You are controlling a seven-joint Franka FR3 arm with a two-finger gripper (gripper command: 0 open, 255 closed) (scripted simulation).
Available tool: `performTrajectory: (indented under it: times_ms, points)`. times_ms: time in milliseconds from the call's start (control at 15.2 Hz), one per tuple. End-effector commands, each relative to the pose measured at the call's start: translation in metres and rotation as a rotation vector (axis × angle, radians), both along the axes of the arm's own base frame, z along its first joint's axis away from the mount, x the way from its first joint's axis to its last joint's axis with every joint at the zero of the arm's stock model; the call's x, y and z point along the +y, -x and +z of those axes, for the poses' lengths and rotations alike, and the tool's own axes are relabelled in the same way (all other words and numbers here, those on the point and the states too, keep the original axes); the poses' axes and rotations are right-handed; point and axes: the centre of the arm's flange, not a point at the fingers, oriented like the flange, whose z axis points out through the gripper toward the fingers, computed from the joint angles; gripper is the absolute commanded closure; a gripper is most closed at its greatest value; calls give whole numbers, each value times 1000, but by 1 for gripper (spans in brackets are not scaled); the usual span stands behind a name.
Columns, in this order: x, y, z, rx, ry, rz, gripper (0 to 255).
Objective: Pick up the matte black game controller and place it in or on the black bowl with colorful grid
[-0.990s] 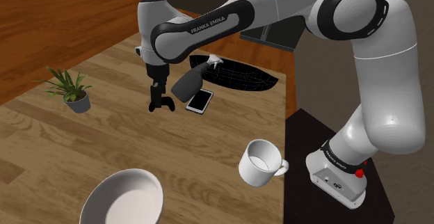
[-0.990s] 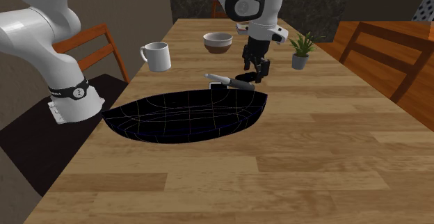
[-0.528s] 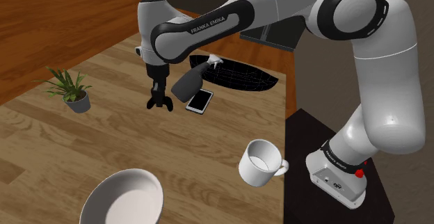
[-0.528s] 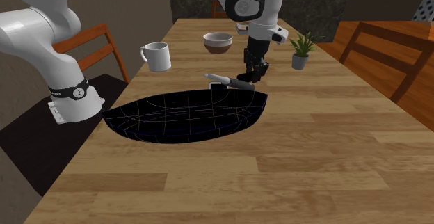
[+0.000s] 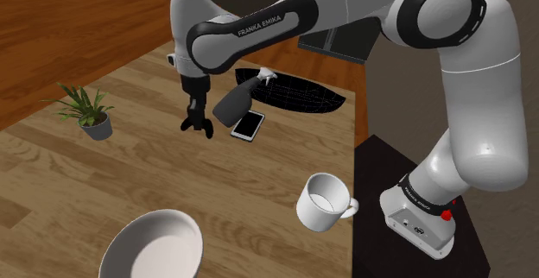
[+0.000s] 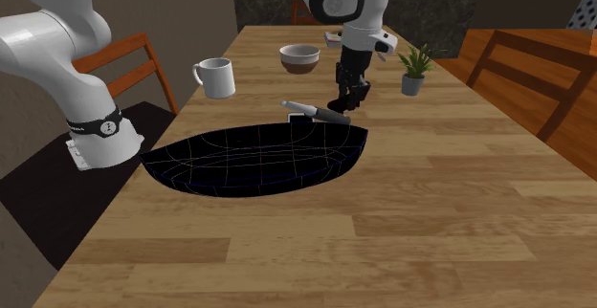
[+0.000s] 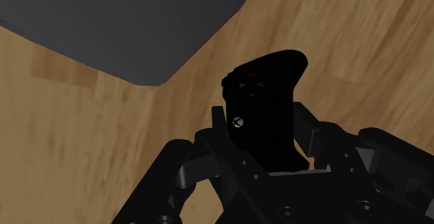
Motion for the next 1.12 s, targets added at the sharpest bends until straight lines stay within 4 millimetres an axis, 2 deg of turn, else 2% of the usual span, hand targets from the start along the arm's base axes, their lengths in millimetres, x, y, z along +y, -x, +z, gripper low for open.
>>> performTrajectory:
  times_ms: [0,1056]
  points:
    - [0,0,10,0,0,0,255]
    - [0,0,94,0,0,0,255]
